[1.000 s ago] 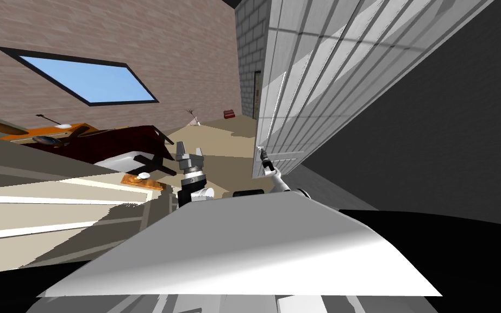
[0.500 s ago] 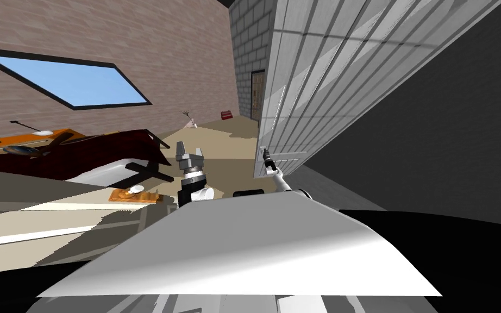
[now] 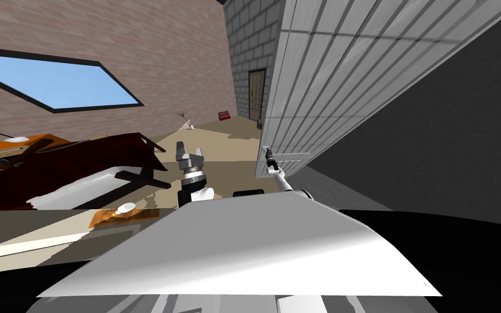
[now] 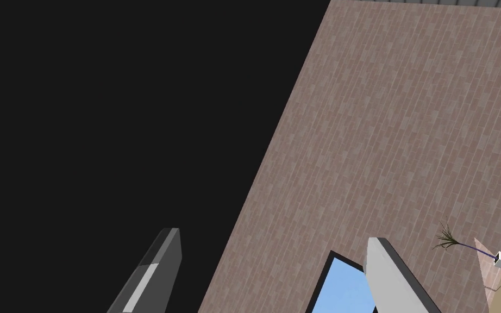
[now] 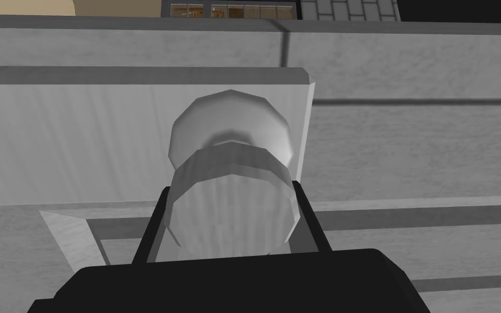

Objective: Push the door open

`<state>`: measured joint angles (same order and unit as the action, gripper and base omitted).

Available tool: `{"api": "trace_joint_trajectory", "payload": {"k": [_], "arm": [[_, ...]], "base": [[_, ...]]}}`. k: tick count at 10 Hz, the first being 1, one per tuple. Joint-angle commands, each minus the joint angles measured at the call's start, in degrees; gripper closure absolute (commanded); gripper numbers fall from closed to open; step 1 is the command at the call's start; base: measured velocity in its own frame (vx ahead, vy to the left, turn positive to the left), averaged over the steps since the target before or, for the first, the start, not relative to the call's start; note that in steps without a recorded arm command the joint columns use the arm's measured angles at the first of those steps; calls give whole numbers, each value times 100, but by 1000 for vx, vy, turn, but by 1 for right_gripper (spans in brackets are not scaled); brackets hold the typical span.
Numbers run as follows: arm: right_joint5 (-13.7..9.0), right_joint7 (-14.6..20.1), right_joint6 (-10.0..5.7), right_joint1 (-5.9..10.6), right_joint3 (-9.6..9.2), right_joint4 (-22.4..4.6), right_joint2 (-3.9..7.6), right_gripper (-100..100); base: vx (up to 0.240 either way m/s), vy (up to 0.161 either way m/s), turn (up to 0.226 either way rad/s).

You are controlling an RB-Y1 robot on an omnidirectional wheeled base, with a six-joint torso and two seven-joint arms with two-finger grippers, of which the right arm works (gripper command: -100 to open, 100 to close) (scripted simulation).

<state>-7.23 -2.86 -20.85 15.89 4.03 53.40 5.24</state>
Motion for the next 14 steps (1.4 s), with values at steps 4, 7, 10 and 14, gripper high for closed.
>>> {"api": "trace_joint_trajectory", "payload": {"k": [4, 7, 10, 14], "arm": [[-58, -50, -22, 67, 292, -67, 31, 100], [-70, -74, -35, 66, 377, -128, 48, 100], [-107, -106, -51, 82, 540, -149, 96, 100], [-158, -162, -63, 91, 774, -191, 149, 100]], "base": [[173, 132, -74], [140, 68, -46], [159, 64, -53], [174, 86, -61]]}}
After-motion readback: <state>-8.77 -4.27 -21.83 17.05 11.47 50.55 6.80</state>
